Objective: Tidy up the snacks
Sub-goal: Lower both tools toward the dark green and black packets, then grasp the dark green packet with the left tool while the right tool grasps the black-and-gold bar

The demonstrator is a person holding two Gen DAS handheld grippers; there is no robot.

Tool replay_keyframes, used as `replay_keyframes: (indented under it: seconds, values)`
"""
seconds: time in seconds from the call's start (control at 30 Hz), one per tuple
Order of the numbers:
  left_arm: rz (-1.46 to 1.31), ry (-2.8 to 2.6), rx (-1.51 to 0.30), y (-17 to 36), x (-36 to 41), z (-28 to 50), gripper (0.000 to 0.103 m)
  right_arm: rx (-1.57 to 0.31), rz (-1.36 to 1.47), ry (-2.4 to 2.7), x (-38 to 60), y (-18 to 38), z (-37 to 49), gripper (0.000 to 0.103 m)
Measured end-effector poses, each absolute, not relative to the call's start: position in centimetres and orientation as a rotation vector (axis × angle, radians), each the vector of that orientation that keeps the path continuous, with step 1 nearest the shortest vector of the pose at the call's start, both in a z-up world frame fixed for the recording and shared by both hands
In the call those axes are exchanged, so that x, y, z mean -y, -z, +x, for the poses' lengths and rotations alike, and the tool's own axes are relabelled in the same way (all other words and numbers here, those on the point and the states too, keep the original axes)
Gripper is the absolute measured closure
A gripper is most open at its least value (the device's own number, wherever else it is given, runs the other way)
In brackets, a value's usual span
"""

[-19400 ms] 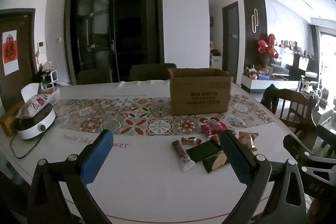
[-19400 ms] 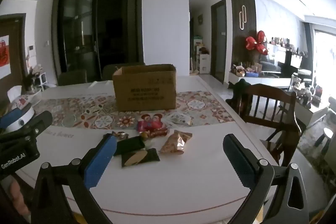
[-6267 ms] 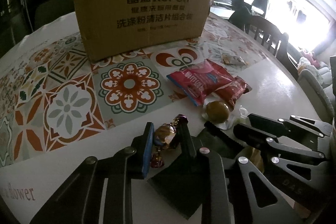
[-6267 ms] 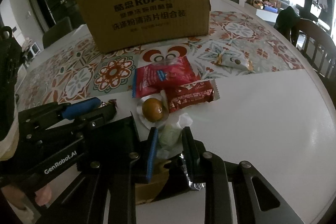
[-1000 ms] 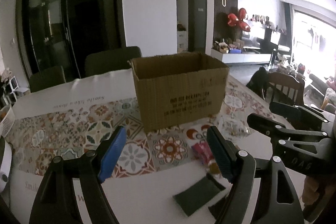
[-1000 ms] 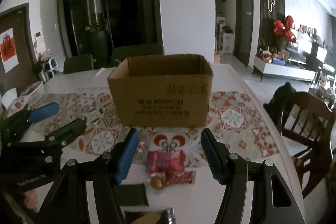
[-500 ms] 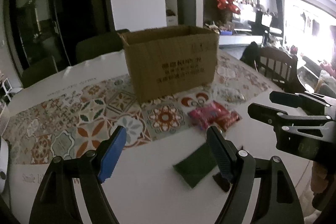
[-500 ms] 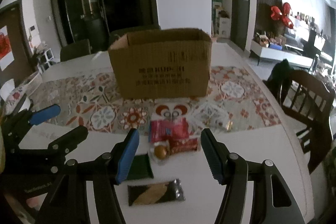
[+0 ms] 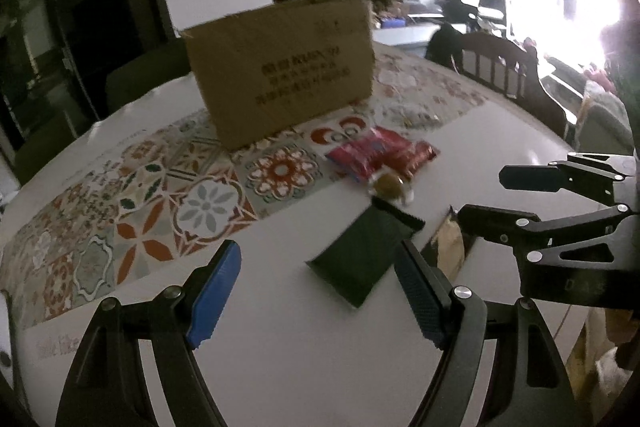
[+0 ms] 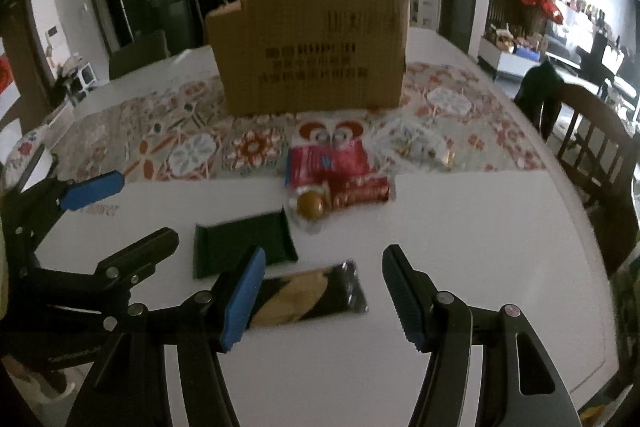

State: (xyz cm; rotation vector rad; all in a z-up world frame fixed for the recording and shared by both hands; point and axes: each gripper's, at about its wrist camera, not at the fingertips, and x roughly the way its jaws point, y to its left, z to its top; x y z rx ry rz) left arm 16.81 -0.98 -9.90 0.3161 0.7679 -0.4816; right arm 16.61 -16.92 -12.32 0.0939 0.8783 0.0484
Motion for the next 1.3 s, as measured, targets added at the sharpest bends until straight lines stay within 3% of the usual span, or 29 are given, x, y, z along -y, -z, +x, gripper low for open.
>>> replay_keyframes:
  seconds: [0.4,1.3]
  values:
    - [0.406,0.591,-0.809,12.4,2.0,18.0,0.025,-0.99,0.087,-0.049,16.0,15.0,16.5,0.041]
    - [0.393,0.665,-0.893,15.6,4.8,21.4,0.025,-1.007,0.122,0.005,17.0,15.9,17.5,0.041]
